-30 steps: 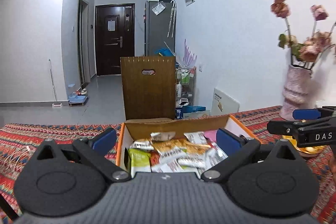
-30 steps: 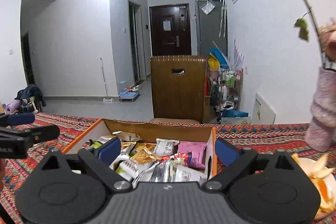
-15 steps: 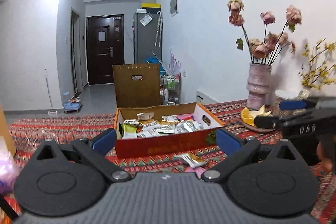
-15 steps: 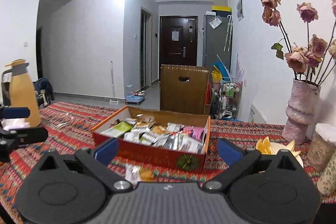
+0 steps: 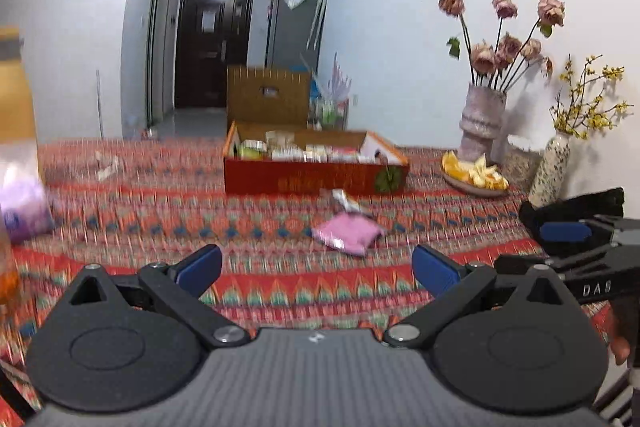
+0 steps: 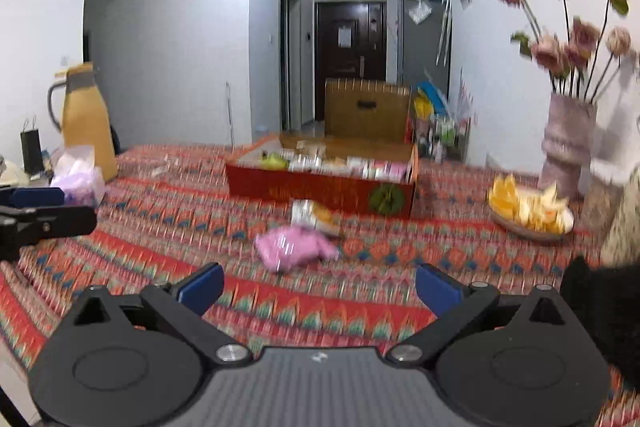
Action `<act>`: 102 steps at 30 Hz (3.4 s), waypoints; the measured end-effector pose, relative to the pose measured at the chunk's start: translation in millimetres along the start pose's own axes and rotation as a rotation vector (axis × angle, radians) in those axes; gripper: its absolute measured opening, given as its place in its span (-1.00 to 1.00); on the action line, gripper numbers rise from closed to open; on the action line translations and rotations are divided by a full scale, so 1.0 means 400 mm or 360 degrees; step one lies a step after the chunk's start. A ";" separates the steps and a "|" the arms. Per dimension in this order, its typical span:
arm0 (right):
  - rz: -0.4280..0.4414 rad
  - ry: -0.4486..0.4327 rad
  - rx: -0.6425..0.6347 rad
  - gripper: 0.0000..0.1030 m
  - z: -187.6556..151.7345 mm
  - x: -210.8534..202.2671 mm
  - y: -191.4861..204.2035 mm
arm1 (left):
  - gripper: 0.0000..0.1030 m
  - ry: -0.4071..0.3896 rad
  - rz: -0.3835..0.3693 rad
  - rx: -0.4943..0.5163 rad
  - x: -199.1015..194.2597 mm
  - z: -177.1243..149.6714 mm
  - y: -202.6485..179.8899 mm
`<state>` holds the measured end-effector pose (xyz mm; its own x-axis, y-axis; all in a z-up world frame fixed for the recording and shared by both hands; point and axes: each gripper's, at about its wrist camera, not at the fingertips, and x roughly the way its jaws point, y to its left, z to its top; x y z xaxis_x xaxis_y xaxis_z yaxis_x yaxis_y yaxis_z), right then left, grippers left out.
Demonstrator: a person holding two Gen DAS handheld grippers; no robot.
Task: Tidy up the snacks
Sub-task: 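Withdraw both tools from the box toward the pink packet, then grasp the pink packet with the left tool while the right tool grasps a gold-white packet, then carry both packets into the orange box and open both tools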
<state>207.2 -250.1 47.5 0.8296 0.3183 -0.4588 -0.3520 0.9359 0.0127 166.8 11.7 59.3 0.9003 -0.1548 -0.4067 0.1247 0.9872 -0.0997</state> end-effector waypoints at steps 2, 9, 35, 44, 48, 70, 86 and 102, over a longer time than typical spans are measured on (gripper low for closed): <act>-0.0014 0.0053 0.0007 0.99 -0.035 -0.006 0.008 | 1.00 0.0035 0.0011 -0.0007 0.003 -0.021 0.010; -0.0019 0.0198 0.0059 0.99 -0.098 0.016 0.012 | 1.00 0.0171 0.0017 -0.0010 0.052 -0.064 0.029; -0.0191 0.0183 0.0246 0.99 -0.042 0.151 -0.148 | 0.61 0.0426 -0.0249 0.0431 0.684 0.036 -0.086; 0.0011 0.0222 0.0404 0.99 0.008 0.285 -0.157 | 0.22 0.0396 -0.0121 0.0307 0.620 0.058 0.014; 0.0102 0.0197 0.0332 0.99 0.070 0.365 -0.121 | 0.23 0.0351 -0.0007 0.0054 0.581 0.070 0.128; 0.0105 0.0306 0.0037 0.12 0.135 0.656 0.003 | 0.23 0.0299 0.0270 -0.0055 0.581 0.094 0.189; 0.0073 0.0174 0.0175 0.01 0.006 0.268 -0.048 | 0.23 0.0242 0.0151 -0.0124 0.332 0.032 0.062; 0.0016 -0.0007 0.0199 0.01 -0.015 0.093 -0.071 | 0.23 0.0122 0.0136 -0.0036 0.198 0.049 -0.029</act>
<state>245.7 -265.8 24.8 0.8284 0.3283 -0.4539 -0.3039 0.9440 0.1282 244.6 -11.4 46.0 0.8725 -0.0737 -0.4831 0.0387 0.9959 -0.0820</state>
